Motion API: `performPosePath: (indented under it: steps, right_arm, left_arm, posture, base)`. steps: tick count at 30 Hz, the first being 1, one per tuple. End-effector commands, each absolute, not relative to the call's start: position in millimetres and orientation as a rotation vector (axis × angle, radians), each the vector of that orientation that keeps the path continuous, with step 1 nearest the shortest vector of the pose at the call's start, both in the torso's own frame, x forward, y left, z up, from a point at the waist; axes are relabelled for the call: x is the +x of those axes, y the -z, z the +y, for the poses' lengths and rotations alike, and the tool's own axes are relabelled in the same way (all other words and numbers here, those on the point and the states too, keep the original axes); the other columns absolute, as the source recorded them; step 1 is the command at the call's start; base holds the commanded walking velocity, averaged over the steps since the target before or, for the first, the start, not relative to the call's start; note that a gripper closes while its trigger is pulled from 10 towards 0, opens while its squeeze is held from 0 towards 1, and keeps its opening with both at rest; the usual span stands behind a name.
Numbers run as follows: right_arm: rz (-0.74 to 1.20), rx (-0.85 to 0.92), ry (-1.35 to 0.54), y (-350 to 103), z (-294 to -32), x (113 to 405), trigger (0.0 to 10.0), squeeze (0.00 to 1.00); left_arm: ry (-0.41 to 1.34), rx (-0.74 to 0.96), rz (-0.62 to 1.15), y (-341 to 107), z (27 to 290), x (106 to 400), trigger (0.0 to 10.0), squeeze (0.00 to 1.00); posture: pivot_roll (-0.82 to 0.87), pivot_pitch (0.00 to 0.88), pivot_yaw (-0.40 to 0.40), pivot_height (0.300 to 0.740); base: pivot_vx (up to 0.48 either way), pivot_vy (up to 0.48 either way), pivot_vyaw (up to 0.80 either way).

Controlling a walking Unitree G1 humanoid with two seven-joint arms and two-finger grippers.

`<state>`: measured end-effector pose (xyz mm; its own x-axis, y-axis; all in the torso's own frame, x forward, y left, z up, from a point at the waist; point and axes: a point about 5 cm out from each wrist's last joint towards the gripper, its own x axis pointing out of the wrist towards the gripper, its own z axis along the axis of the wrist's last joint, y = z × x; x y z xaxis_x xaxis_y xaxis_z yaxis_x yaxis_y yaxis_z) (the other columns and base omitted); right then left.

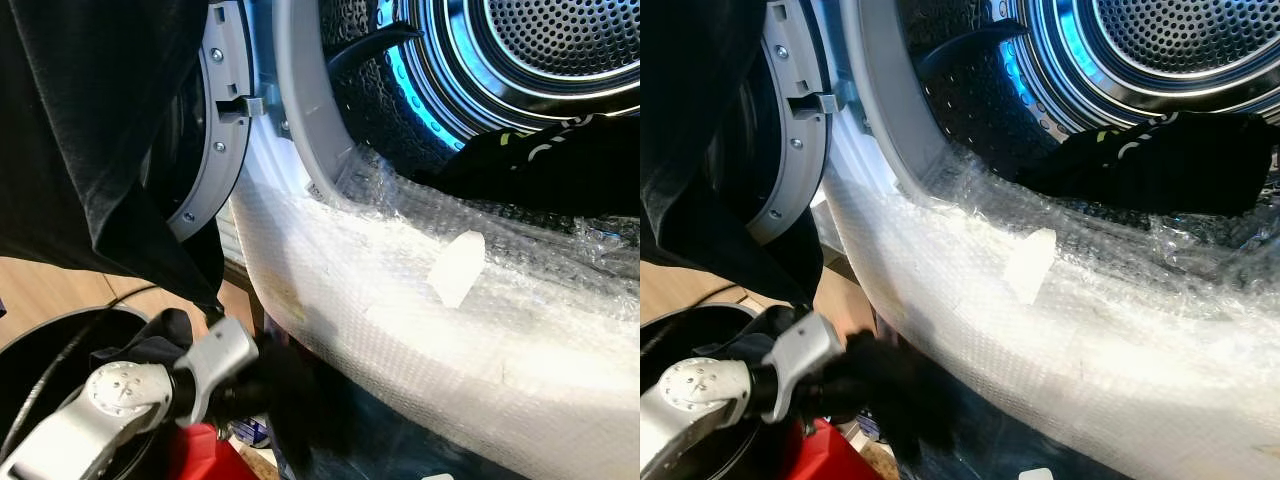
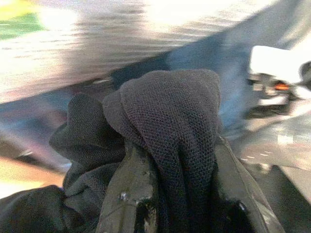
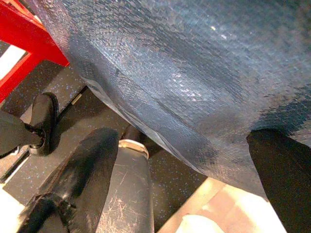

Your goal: Clothes washing

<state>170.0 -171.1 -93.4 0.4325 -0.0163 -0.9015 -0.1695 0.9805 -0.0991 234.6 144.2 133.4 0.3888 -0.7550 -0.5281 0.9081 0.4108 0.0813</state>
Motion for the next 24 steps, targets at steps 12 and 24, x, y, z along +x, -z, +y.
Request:
performPosePath:
  steps: [12, 24]
  right_arm:
    - [1.114, -0.19, -0.13, 94.7, -171.6, 166.3, 10.0, 0.0]
    - [1.09, -0.265, -0.463, 90.6, -167.6, 169.6, 10.0, 0.0]
  left_arm:
    - [1.194, 0.509, 0.504, -106.7, 116.6, 247.7, 0.0, 0.0]
    - [1.176, 0.664, 0.713, -63.6, 132.3, 241.5, 0.0, 0.0]
  posture:
    - [0.0, 0.0, 0.02, 0.74]
    - [0.0, 0.0, 0.008, 0.74]
  base:
    - [0.0, 0.0, 0.0]
    - [0.0, 0.0, 0.0]
